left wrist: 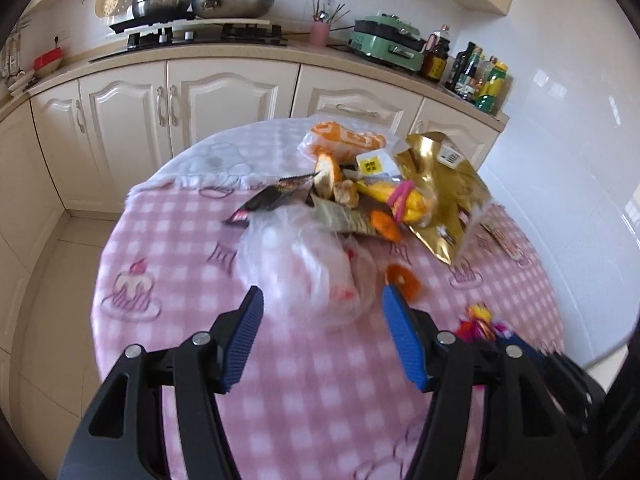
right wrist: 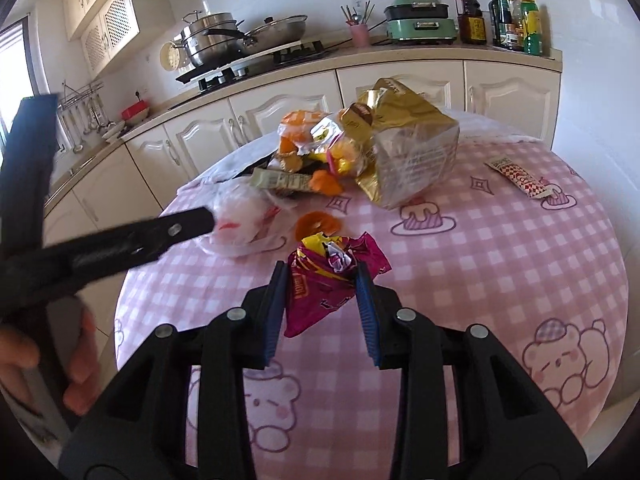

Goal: Collect trash
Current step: 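Grasp the clear plastic bag with the left gripper while the right gripper holds the wrapper, then carry the plastic bag and wrapper over the bin with both grippers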

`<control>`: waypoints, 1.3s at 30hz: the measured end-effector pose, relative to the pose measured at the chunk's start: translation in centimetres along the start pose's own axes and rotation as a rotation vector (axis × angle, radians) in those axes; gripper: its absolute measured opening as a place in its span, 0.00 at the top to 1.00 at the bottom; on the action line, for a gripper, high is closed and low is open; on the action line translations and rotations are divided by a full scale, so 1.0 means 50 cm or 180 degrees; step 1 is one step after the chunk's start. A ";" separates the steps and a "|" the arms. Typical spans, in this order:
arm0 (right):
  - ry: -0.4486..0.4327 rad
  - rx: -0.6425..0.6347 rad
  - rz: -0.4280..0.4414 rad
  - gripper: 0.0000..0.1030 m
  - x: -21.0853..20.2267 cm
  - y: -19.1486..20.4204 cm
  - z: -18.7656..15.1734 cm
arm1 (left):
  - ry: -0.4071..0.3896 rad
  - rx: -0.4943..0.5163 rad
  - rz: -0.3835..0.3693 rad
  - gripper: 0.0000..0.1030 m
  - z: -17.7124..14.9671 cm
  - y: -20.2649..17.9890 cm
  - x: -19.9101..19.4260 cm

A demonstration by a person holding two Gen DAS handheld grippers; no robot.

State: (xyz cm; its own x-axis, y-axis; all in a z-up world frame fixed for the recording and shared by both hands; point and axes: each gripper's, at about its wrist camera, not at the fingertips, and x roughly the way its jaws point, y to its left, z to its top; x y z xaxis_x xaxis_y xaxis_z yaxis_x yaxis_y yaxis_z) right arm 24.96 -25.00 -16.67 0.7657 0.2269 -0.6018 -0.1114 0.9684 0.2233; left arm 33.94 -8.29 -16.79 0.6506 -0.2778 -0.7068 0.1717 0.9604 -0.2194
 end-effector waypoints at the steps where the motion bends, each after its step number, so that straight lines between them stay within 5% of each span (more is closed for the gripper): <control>1: 0.0001 0.0000 -0.0002 0.67 0.003 -0.003 0.002 | 0.0020 -0.0004 -0.0007 0.41 0.009 -0.002 0.014; 13: 0.0008 0.0025 0.0044 0.67 0.025 -0.005 0.015 | 0.0175 0.0031 0.0266 0.41 0.043 0.014 0.096; 20: 0.0012 0.0018 0.0028 0.67 0.027 0.003 0.013 | 0.0075 0.0074 0.0151 0.64 0.030 0.021 0.070; 30: -0.0128 0.0012 0.0078 0.67 -0.019 0.039 0.019 | -0.0174 0.0159 0.0075 0.70 -0.030 0.040 -0.078; 39: -0.0214 -0.0242 0.0295 0.67 -0.057 0.153 0.026 | -0.0439 0.0071 0.0076 0.70 -0.085 0.106 -0.234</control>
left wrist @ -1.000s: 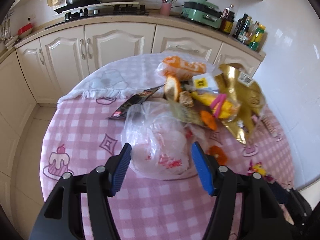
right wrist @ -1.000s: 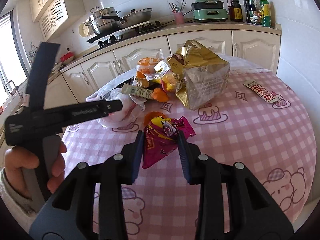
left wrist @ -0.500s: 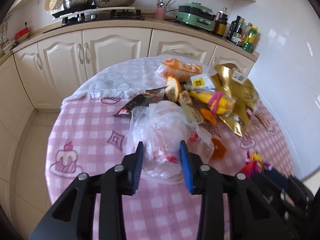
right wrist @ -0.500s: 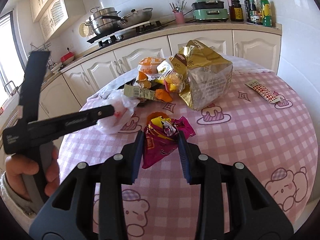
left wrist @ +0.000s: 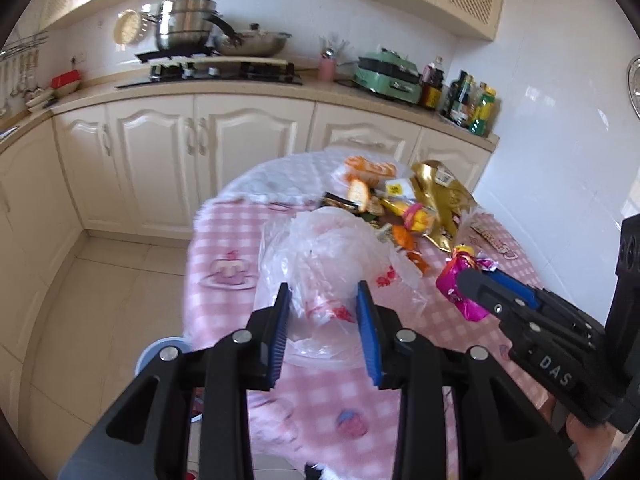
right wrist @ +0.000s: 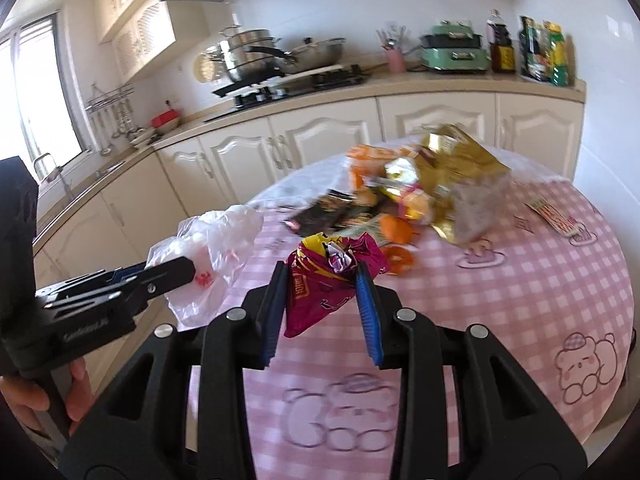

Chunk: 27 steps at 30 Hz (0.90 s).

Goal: Collect trash
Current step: 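Carry the plastic bag and wrapper over the bin with both grippers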

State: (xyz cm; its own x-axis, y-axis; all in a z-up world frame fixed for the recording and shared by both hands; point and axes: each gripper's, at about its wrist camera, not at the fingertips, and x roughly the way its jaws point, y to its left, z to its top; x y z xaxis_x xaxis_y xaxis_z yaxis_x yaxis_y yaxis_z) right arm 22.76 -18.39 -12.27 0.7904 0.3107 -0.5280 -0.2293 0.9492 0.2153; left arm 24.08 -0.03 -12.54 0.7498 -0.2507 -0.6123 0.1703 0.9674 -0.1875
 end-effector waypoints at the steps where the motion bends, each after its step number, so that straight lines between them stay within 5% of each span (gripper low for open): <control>1: 0.0009 -0.0041 0.0042 0.67 0.001 0.020 0.001 | -0.0031 -0.0025 0.0018 0.70 -0.002 0.013 -0.015; 8: 0.0064 -0.0334 0.0287 0.67 0.033 0.161 -0.005 | -0.0219 -0.0205 0.0392 0.70 -0.033 0.135 -0.107; 15: 0.0282 -0.0647 0.0660 0.67 0.126 0.330 -0.033 | -0.0153 -0.0614 0.0692 0.70 -0.087 0.316 -0.148; 27: 0.0727 -0.0904 0.0973 0.67 0.352 0.511 -0.091 | 0.0432 -0.1130 0.0886 0.69 -0.165 0.553 -0.007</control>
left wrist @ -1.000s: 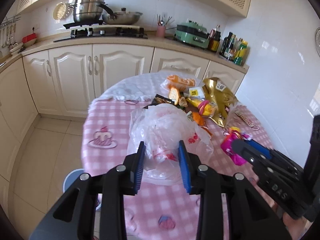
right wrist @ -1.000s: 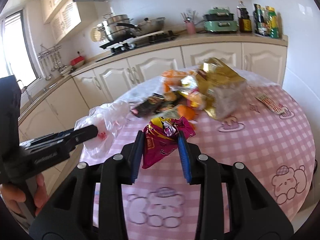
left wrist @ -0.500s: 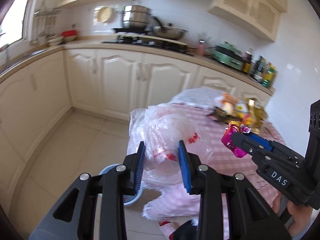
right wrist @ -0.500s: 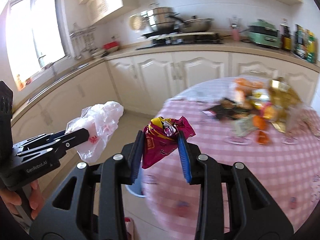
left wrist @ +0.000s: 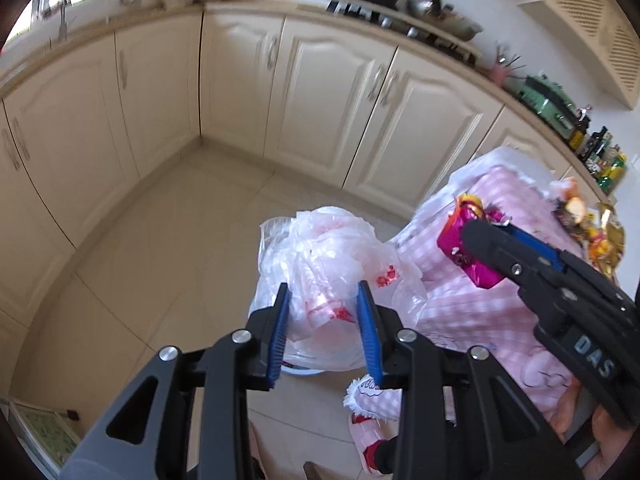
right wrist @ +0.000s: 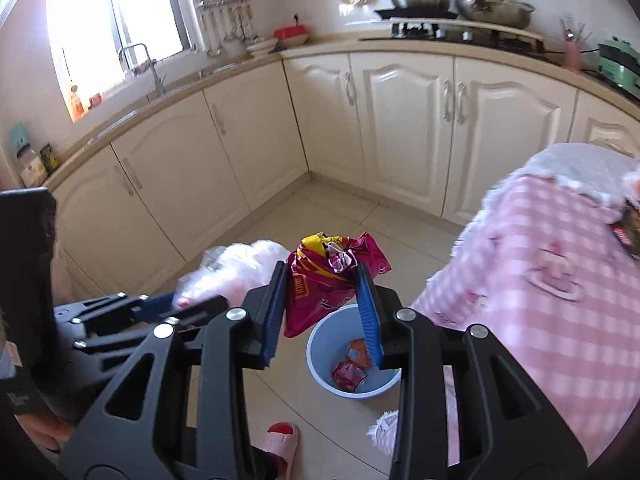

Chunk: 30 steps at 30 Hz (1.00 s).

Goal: Collect trash
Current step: 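Carry the plastic bag and wrapper over the bin with both grippers, then open the left gripper to drop the bag while the right gripper releases the wrapper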

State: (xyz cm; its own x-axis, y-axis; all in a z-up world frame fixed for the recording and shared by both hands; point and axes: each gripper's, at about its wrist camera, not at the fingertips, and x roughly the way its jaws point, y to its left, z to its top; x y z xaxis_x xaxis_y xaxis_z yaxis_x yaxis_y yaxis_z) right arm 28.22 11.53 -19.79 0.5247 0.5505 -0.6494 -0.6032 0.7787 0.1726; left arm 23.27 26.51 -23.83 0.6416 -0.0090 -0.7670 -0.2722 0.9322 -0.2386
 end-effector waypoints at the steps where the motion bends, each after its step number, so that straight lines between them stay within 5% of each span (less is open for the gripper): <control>1: 0.0040 -0.0019 0.0006 0.67 0.021 0.002 0.000 | 0.0058 -0.0021 -0.0013 0.69 0.000 0.004 0.022; 8: 0.0126 -0.0077 -0.0184 0.67 0.084 -0.018 -0.008 | 0.0360 -0.0104 -0.0115 0.65 0.021 0.006 0.144; 15: 0.0140 -0.0041 -0.0283 0.67 0.100 -0.051 -0.009 | 0.0373 -0.0205 -0.0235 0.57 0.034 -0.003 0.179; 30: 0.0321 -0.0032 -0.0203 0.67 0.151 -0.029 -0.010 | 0.0093 -0.0282 0.0409 0.51 0.034 0.066 0.103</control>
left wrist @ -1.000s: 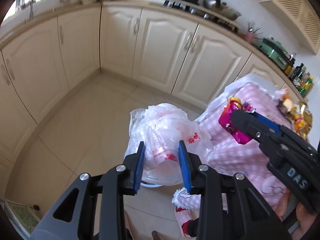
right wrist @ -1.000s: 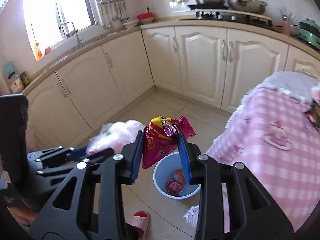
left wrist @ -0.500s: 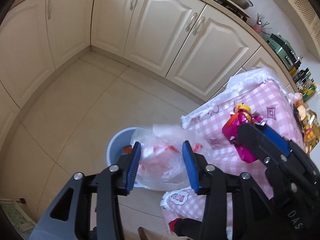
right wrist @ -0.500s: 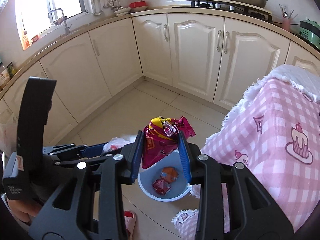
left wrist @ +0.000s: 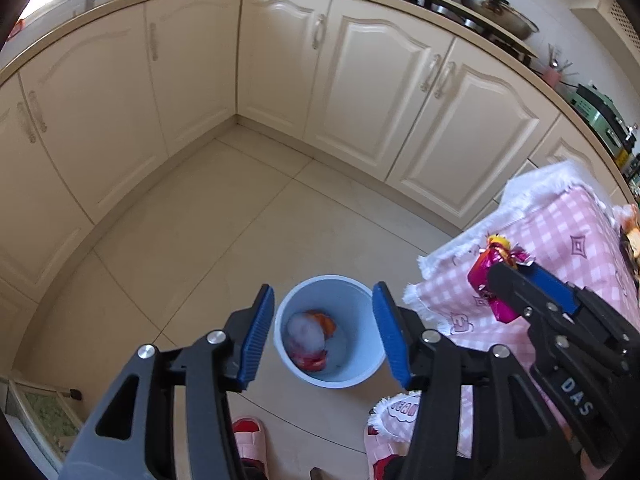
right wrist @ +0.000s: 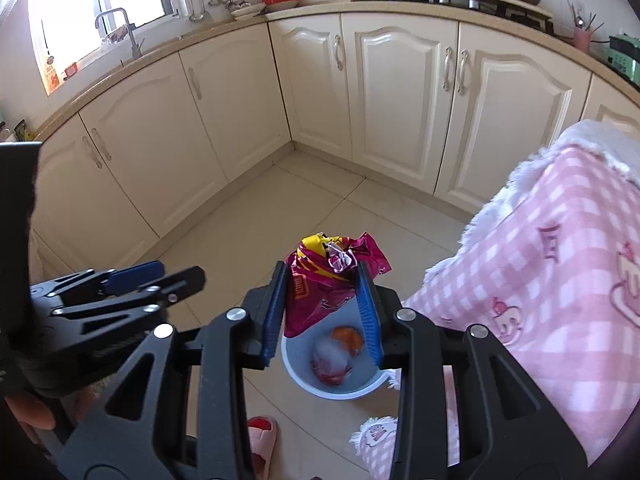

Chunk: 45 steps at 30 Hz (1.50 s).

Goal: Collect trash
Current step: 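Open the left gripper to drop the bag while the right gripper releases the wrapper, then move both grippers back to the snack pile on the table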

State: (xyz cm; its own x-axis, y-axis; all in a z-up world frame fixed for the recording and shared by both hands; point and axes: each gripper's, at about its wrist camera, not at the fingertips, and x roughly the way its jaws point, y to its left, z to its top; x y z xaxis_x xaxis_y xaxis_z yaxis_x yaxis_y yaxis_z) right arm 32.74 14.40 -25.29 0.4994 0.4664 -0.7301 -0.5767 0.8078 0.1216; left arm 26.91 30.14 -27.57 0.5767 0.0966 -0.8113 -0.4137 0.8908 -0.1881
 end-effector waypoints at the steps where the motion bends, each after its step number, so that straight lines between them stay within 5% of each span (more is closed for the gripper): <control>1: 0.0019 0.0003 0.0010 0.67 0.006 0.002 0.001 | -0.0004 -0.0014 0.0014 0.51 0.001 0.005 -0.001; 11: 0.0104 0.0091 0.0076 0.65 0.056 0.001 0.018 | 0.0028 -0.0157 0.0086 0.50 0.003 0.038 0.011; 15: 0.0021 0.0107 -0.0016 0.43 0.061 -0.002 0.032 | 0.0006 -0.0209 0.0055 0.50 0.007 0.042 0.008; 24: -0.0137 0.0096 -0.0013 0.42 0.001 0.003 0.046 | -0.0186 -0.0168 0.0017 0.50 0.019 0.023 -0.053; 35: -0.0643 0.0030 -0.0043 0.38 -0.212 0.010 0.059 | -0.0683 -0.0037 -0.0101 0.45 0.023 -0.047 -0.230; 45: -0.1103 0.0203 -0.0372 0.34 -0.446 -0.117 0.005 | -0.1103 0.0386 -0.0517 0.35 0.004 -0.255 -0.367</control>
State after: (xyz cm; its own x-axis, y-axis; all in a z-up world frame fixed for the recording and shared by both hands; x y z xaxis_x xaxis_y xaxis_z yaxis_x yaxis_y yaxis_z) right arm 25.15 -0.64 -9.53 0.7551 0.4552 -0.4718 -0.4669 0.8786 0.1005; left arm 21.72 17.11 -10.16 0.8397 0.0757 -0.5378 -0.2234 0.9507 -0.2151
